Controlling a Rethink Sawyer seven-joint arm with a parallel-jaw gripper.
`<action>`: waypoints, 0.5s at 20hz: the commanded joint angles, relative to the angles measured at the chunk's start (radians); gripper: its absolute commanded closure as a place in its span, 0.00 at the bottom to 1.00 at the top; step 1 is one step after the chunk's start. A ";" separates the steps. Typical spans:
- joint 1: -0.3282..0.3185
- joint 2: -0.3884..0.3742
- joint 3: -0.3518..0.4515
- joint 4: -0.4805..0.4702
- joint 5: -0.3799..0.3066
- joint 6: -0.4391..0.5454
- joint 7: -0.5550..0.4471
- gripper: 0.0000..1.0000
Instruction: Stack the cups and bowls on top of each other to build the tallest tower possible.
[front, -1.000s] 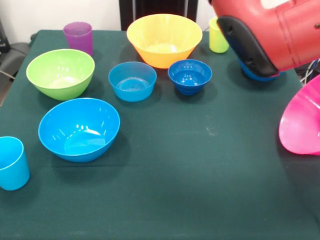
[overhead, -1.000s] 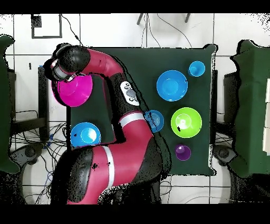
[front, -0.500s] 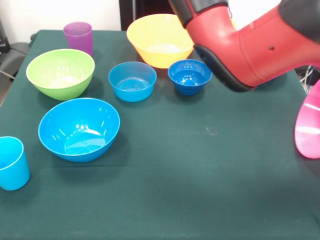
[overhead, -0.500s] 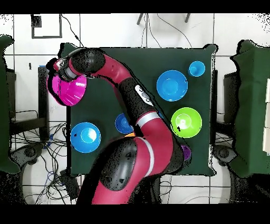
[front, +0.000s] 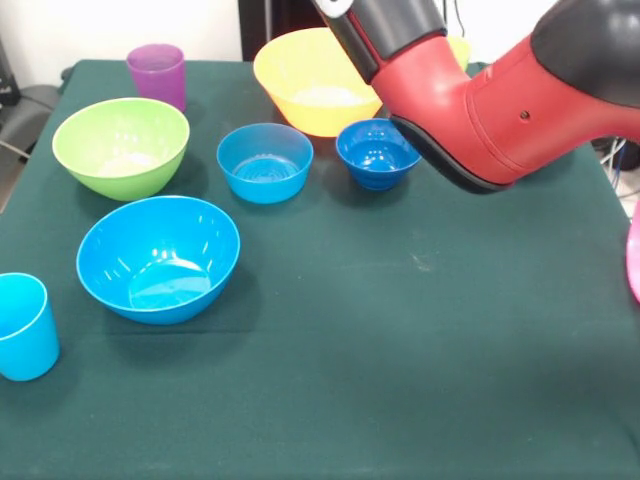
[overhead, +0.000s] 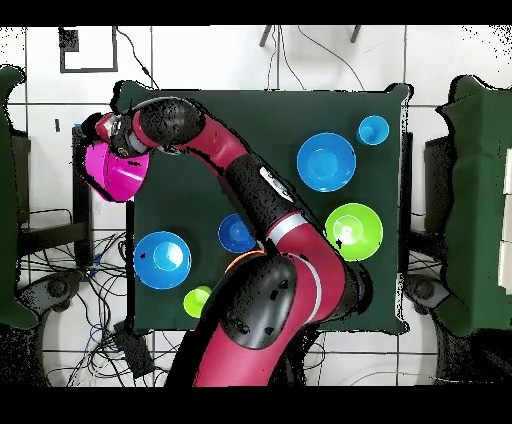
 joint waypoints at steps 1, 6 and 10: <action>-0.018 0.060 0.102 0.073 -0.069 -0.058 -0.263 1.00; -0.053 0.096 0.163 0.096 -0.068 -0.053 -0.289 1.00; -0.079 0.151 0.221 0.092 -0.067 -0.026 -0.330 1.00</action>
